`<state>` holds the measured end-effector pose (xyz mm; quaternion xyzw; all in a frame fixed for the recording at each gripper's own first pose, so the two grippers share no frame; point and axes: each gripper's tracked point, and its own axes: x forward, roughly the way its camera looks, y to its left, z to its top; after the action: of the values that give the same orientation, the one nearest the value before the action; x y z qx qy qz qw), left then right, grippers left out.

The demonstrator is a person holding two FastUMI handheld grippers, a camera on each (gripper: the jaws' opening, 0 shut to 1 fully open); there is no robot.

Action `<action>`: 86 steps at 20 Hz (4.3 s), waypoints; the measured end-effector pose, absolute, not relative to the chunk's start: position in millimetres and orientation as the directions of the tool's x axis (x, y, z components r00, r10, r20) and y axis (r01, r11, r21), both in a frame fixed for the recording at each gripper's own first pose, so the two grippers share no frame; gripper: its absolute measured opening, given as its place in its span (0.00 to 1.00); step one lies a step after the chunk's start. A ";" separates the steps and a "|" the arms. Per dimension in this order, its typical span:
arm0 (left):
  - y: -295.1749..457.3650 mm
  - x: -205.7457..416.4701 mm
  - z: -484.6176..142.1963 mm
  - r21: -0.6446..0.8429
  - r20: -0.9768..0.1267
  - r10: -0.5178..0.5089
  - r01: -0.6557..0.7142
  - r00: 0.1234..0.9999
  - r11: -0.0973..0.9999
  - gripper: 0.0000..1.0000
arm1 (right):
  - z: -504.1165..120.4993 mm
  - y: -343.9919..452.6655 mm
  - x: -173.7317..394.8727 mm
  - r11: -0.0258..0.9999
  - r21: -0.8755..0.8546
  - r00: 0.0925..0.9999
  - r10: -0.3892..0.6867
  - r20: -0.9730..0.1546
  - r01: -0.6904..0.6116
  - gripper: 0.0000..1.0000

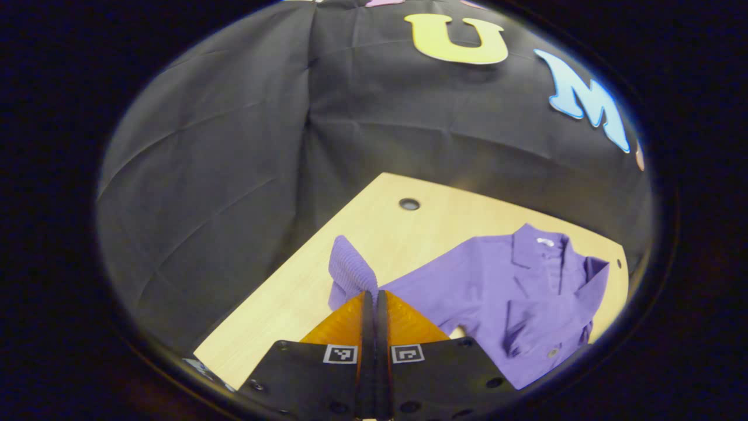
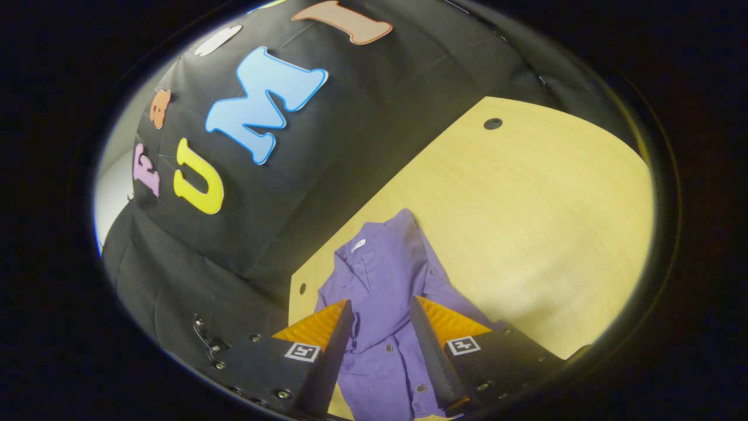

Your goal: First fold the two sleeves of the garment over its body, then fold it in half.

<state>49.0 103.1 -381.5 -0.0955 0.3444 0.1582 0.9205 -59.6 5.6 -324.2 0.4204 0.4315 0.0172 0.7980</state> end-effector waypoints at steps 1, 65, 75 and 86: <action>88.5 59.1 -376.7 -0.075 -0.654 0.203 -0.329 0.728 0.941 0.07 | -324.1 -1.1 -62.0 0.643 0.684 0.632 0.380 -0.675 0.345 0.64; -84.2 -97.1 -378.8 -0.213 -0.796 -0.208 0.058 0.568 0.975 0.96 | -383.9 -4.7 -219.3 0.887 0.385 0.124 0.365 -0.923 0.255 0.94; -97.0 -182.1 -422.0 -0.190 -0.884 -0.217 0.107 0.414 0.976 0.97 | -407.2 5.8 -263.2 0.955 0.271 -0.027 0.276 -0.961 0.121 0.94; -93.5 -223.6 -493.0 -0.057 -0.980 -0.069 0.073 0.187 0.996 0.98 | -433.5 11.7 -300.7 0.991 0.130 -0.150 0.126 -0.981 -0.015 0.93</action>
<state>-223.6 -93.5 -493.0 0.0013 0.6361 -0.0462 0.7702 -300.7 11.7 -433.5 0.0369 0.7564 0.0543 0.6508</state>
